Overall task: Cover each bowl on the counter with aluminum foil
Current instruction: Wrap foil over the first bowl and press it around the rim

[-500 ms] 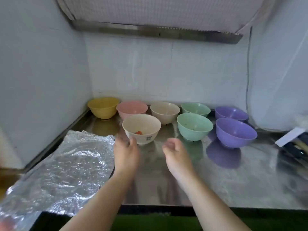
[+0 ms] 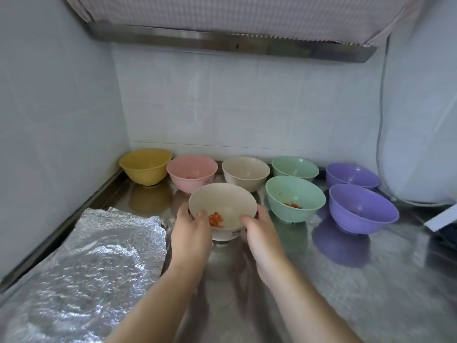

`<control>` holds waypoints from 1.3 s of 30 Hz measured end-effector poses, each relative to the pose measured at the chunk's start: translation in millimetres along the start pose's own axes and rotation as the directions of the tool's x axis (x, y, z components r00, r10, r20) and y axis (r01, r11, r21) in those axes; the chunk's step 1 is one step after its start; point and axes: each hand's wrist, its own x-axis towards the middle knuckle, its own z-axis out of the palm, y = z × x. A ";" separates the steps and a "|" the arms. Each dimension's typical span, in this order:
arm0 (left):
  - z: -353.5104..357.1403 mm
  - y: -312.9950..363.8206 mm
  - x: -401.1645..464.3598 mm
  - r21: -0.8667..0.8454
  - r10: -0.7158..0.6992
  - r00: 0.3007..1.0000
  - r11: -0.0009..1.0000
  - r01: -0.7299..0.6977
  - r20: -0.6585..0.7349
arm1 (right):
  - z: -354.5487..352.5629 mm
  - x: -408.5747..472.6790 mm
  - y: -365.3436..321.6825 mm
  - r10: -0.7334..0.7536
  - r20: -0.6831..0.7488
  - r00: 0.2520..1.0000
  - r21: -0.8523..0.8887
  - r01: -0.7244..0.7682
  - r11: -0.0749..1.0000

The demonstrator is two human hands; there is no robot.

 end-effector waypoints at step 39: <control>-185.9 -35.6 -69.7 0.660 -0.114 0.949 0.742 -0.116 0.295 | 122.1 -128.6 10.3 0.015 0.241 0.970 -0.652 0.150 0.743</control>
